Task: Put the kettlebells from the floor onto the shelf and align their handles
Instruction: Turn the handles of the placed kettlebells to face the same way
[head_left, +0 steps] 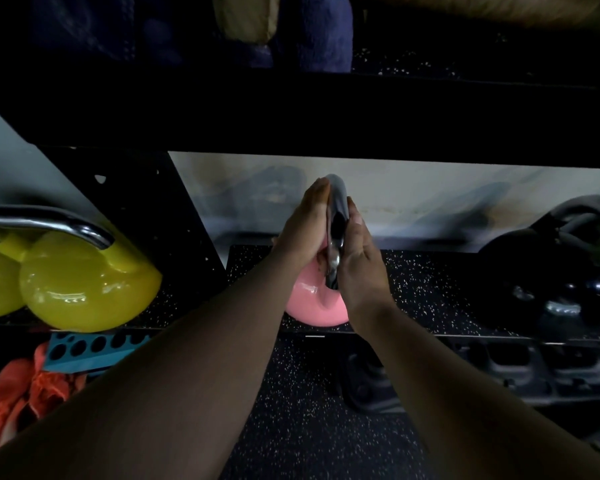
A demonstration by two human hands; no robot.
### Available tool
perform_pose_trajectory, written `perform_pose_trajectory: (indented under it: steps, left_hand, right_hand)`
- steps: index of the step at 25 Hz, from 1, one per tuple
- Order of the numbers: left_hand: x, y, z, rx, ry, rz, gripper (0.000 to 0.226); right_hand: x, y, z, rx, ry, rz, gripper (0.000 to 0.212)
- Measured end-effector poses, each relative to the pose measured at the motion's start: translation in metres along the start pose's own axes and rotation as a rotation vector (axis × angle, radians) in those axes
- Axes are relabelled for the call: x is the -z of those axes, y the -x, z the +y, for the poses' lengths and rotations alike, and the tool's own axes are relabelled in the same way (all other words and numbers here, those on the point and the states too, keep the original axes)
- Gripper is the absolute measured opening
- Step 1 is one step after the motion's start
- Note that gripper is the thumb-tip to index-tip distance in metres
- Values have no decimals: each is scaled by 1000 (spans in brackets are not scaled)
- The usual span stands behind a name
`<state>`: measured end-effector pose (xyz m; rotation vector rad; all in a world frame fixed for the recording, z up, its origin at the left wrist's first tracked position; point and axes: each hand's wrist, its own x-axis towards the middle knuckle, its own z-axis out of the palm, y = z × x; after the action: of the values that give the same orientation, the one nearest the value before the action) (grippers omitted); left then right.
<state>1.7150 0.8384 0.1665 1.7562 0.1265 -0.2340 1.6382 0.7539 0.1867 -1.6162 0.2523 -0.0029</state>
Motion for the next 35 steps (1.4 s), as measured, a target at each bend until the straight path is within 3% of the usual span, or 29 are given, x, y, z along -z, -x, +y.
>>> perform_pose_trajectory:
  steps: [9,14,17,20,22,24,29,35]
  left_hand:
    - [11,7,21,39,-194,-1,61]
    - [19,41,34,-115,-333,74,47]
    - [33,72,32,-267,-519,148,35]
    - [70,92,27,-465,-741,382,27]
    - [100,98,23,-483,-815,553,23]
    - [131,107,16,-466,-853,606,20]
    - [206,130,-6,-573,-981,434,17]
    - [320,137,-21,-557,-1001,447,19]
  right_hand:
    - [-4,4,2,-19,15,20,52]
    - [12,11,-9,-28,152,-9,45]
    - [42,26,-13,243,561,136,32]
    - [43,34,-24,524,793,159,31]
    - [22,31,-34,581,811,108,33]
    - [-9,36,-38,604,850,55,36]
    - [-113,53,-44,627,873,-51,38]
    - [-230,76,-58,699,759,-152,20]
